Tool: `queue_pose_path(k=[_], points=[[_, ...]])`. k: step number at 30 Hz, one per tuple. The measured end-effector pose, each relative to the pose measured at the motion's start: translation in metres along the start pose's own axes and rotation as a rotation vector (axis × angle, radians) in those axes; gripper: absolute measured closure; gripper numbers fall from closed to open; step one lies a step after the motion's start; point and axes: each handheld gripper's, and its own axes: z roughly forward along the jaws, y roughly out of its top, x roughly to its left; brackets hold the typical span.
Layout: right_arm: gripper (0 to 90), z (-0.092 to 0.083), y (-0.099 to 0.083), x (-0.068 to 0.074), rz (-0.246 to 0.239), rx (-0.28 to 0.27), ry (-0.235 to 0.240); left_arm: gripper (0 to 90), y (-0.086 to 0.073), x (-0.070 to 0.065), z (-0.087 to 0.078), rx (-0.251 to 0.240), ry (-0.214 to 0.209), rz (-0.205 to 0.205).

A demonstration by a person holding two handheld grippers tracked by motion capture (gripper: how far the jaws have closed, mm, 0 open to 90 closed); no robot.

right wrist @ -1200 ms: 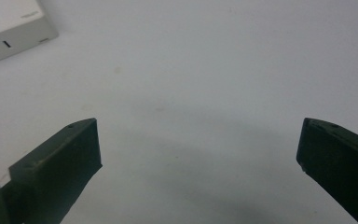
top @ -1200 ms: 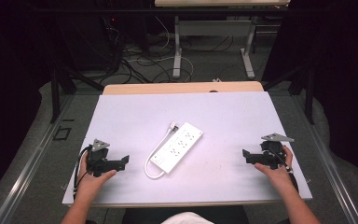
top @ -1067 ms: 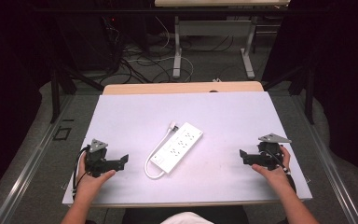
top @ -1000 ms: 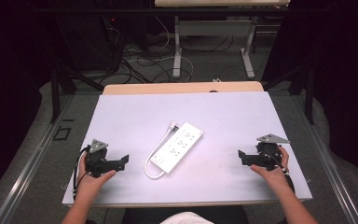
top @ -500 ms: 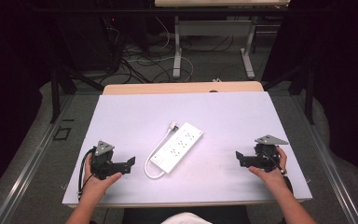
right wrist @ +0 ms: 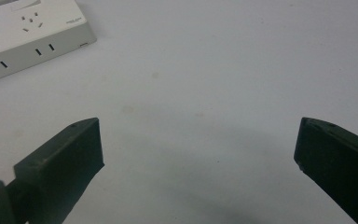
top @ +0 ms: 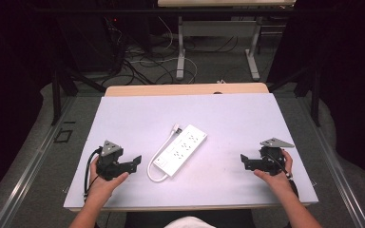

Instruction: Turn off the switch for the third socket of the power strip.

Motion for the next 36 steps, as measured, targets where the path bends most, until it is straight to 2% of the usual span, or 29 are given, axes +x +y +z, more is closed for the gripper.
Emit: queue_pose_path(k=[2,6,7,8,12,17,26,33,36], points=[[0.6,0.0,0.0,-0.001,0.013,-0.001,0.003,26.1,0.003,-0.001,-0.001,0.007,0.01,0.015],[0.6,-0.001,0.0,-0.002,0.009,-0.003,-0.001,32.8,0.01,-0.004,-0.001,0.011,0.02,0.024],[0.6,0.0,0.0,-0.002,0.008,-0.004,0.0,34.4,0.013,-0.005,0.0,-0.002,0.021,0.022],[0.6,0.0,0.0,-0.002,0.009,-0.005,0.003,35.5,0.015,-0.005,-0.001,0.008,0.023,0.038],[0.6,0.001,-0.001,0.0,0.007,-0.001,0.006,40.5,0.025,-0.01,0.001,0.008,0.024,0.056],[0.6,0.001,-0.001,0.001,-0.004,0.002,0.013,45.4,0.036,-0.014,0.007,0.007,0.019,0.059],[0.9,0.001,-0.001,0.001,-0.01,0.0,0.015,52.4,0.06,-0.022,0.014,0.028,0.015,0.113],[1.1,0.001,-0.001,0.003,-0.028,0.011,0.018,57.9,0.074,-0.027,0.022,0.042,0.005,0.13],[1.1,0.001,-0.001,0.004,-0.031,0.014,0.016,60.5,0.079,-0.031,0.025,0.057,0.001,0.159]])
